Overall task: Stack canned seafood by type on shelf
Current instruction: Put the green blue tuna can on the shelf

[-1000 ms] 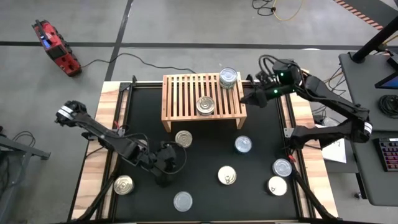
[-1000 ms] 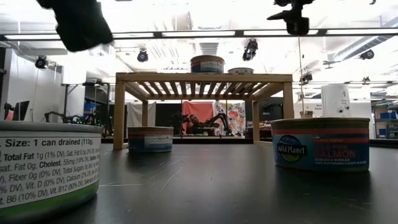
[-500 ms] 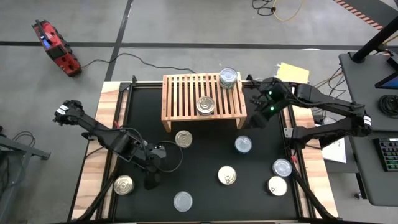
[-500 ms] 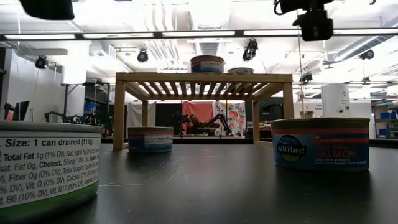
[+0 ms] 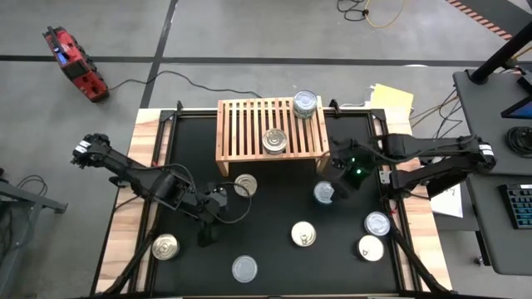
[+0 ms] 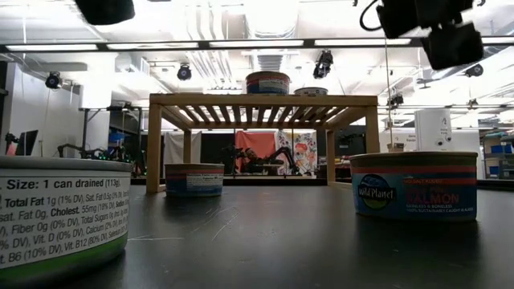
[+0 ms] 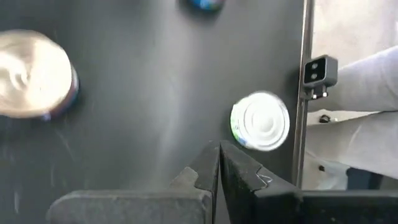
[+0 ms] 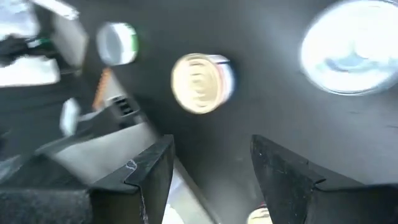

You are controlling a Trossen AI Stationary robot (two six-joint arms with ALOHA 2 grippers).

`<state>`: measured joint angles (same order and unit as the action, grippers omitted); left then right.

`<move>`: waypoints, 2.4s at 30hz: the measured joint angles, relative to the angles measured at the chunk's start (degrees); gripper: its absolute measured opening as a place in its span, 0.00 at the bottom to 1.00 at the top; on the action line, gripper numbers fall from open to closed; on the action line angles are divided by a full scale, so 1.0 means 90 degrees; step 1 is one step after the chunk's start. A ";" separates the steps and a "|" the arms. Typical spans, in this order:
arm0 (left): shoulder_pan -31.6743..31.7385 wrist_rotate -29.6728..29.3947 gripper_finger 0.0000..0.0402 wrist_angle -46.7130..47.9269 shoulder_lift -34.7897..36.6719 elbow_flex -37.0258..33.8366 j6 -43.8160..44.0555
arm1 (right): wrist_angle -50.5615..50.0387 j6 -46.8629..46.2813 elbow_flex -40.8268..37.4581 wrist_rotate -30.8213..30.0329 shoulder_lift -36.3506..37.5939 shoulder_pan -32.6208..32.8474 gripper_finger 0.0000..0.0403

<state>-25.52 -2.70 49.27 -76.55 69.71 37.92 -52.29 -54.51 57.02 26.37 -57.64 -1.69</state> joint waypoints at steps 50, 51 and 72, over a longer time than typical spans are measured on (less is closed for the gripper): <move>0.0404 -0.1818 0.00 -0.5313 0.0811 -0.2501 -0.0989 | 0.2462 0.0429 -0.2055 -0.2716 -0.1621 0.0642 0.03; 0.0404 -0.1819 0.00 -0.5269 0.0811 -0.2501 -0.0991 | 0.2752 0.0375 -0.2057 -0.2701 -0.1635 0.0671 0.03; 0.0409 -0.1611 0.00 -0.4957 0.0111 -0.2504 -0.0259 | 0.1920 -0.0125 -0.1593 -0.3363 -0.1908 0.0827 0.03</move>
<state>-21.85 -17.19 4.66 -75.56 47.18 35.58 -35.02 -55.64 42.68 -3.90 -74.81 5.76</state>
